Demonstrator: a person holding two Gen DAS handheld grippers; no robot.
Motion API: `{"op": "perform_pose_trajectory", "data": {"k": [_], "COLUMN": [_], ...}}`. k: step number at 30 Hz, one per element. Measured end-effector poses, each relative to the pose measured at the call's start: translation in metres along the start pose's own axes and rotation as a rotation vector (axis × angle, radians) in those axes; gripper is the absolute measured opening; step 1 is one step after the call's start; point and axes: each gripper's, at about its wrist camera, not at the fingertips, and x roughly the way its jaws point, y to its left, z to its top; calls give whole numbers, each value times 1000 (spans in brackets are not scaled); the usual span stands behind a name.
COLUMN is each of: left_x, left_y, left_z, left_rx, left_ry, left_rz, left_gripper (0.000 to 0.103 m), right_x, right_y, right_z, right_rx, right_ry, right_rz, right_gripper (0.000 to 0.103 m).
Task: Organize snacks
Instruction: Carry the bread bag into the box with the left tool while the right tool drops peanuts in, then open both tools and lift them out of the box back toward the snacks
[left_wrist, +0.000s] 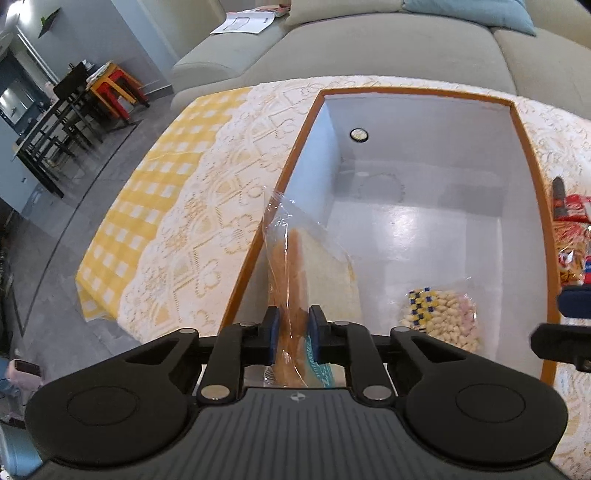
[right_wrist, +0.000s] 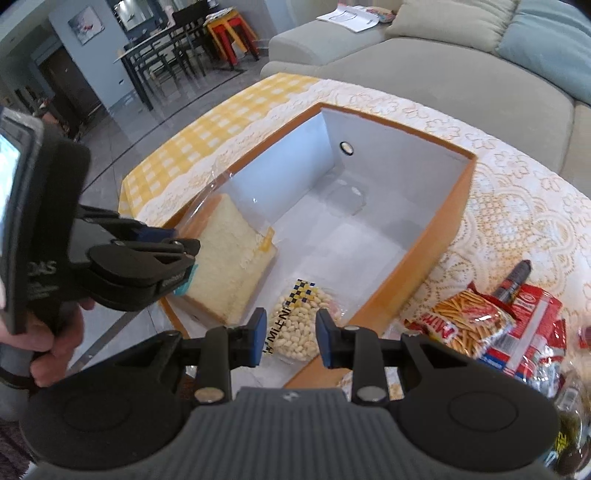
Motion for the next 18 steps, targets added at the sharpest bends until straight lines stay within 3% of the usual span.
{"op": "perform_pose_trajectory", "data": {"k": [3, 7, 11, 16, 18], "left_x": [5, 16, 20, 24, 22], "left_y": [2, -9, -11, -30, -34], "left_z": [4, 7, 10, 6, 5], "left_rx": [16, 120, 124, 231, 252], "left_ry": [-5, 5, 22, 43, 37], "left_rz": [-24, -12, -55, 17, 63], "left_gripper": [18, 17, 17, 24, 34], "right_x": [-10, -19, -24, -29, -29], "right_y": [-2, -3, -5, -5, -6], "right_z": [-5, -13, -19, -23, -23], "right_rx": [3, 9, 20, 36, 45], "right_ry": [-13, -12, -15, -20, -22], "right_rz": [-8, -15, -23, -26, -26], "right_gripper": [29, 29, 29, 29, 29]}}
